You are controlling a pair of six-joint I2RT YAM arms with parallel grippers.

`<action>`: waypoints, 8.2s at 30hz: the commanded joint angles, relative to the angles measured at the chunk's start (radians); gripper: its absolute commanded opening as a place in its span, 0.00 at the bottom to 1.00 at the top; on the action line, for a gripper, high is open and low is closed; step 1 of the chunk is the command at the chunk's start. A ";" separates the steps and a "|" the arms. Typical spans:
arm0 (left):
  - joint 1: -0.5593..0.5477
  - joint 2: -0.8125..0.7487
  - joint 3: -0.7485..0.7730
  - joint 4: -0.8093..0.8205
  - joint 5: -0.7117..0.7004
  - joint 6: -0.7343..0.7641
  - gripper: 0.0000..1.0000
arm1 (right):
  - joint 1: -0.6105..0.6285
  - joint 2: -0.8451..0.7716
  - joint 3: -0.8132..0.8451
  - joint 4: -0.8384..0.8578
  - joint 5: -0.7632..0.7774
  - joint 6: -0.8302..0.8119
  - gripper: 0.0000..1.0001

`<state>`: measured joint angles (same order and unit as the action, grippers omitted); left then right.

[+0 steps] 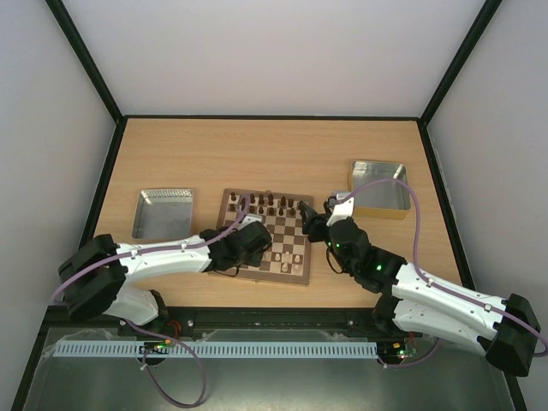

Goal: Set up the chess pieces on the board
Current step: Place the chess piece on the chessboard, then pick up the chess piece from the chessboard, then place the chess piece on the chessboard.

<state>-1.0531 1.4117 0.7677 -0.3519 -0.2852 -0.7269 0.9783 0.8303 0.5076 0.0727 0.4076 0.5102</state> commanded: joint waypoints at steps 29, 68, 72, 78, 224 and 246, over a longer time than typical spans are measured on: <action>-0.007 -0.051 0.013 0.000 0.030 -0.010 0.32 | -0.002 0.004 -0.009 0.014 0.038 0.026 0.68; 0.308 -0.252 -0.229 0.001 0.245 -0.135 0.28 | -0.001 0.083 -0.001 0.053 -0.017 0.054 0.68; 0.308 -0.238 -0.220 -0.021 0.237 -0.123 0.21 | -0.002 0.087 0.001 0.057 -0.021 0.053 0.68; 0.308 -0.213 -0.207 -0.061 0.251 -0.091 0.28 | -0.002 0.091 0.003 0.061 -0.037 0.055 0.68; 0.230 -0.979 -0.099 0.075 -0.169 0.394 0.75 | 0.316 0.906 0.599 -0.402 -0.260 0.002 0.33; 0.230 -0.969 -0.085 0.018 -0.179 0.327 0.78 | 0.177 0.629 0.500 -0.353 -0.205 0.345 0.40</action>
<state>-0.8200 0.4309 0.6788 -0.3134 -0.4625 -0.3679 1.2201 1.5650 1.0893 -0.3336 0.1730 0.7387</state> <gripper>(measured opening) 0.767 0.399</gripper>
